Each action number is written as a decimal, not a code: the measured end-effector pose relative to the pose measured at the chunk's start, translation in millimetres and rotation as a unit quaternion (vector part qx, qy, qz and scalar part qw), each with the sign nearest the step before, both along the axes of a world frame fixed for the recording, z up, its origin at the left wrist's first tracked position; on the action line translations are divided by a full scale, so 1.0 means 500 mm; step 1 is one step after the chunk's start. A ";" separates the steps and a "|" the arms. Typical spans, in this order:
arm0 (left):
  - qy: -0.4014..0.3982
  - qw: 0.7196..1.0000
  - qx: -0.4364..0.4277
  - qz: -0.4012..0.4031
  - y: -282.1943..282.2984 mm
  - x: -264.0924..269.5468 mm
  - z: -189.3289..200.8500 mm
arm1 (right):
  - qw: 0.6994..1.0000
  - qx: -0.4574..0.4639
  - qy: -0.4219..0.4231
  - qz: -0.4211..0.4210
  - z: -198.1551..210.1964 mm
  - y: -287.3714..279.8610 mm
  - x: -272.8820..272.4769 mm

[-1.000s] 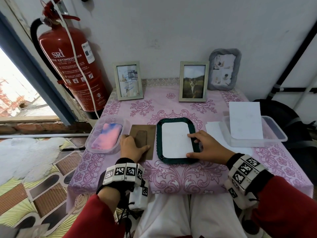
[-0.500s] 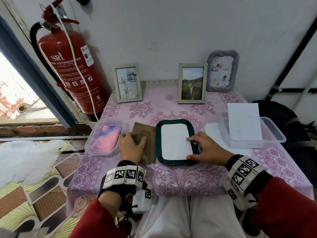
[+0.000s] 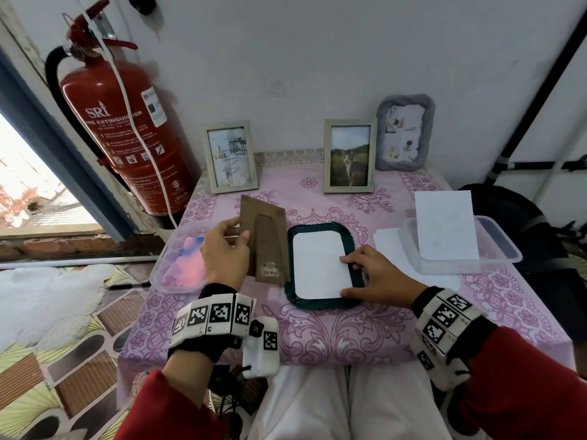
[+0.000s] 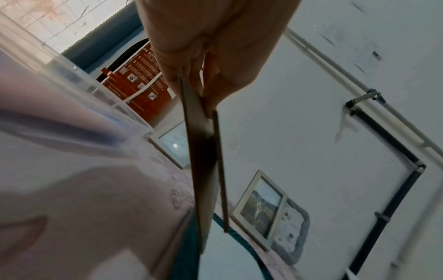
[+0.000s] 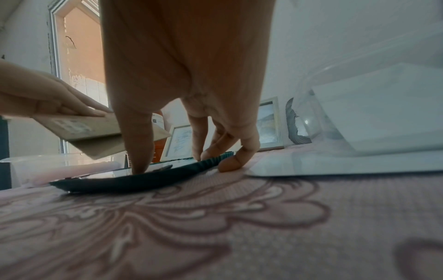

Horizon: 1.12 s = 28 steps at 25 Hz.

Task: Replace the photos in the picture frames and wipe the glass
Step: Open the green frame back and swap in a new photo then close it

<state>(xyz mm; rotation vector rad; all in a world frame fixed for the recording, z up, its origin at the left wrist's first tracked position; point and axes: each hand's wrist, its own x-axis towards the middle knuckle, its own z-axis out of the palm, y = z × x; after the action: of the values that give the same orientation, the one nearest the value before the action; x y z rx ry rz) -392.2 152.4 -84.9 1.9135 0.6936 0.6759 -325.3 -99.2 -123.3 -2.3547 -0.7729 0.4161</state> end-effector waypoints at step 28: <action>0.141 0.980 0.052 -0.127 -0.109 0.043 -0.106 | 1.000 -0.002 -0.003 -0.011 -0.008 0.008 0.004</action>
<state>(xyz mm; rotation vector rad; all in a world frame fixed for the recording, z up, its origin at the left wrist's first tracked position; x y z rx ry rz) -370.5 97.9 -138.0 2.1729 0.5798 0.2877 -323.3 -95.4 -127.5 -2.3670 -0.7485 0.4012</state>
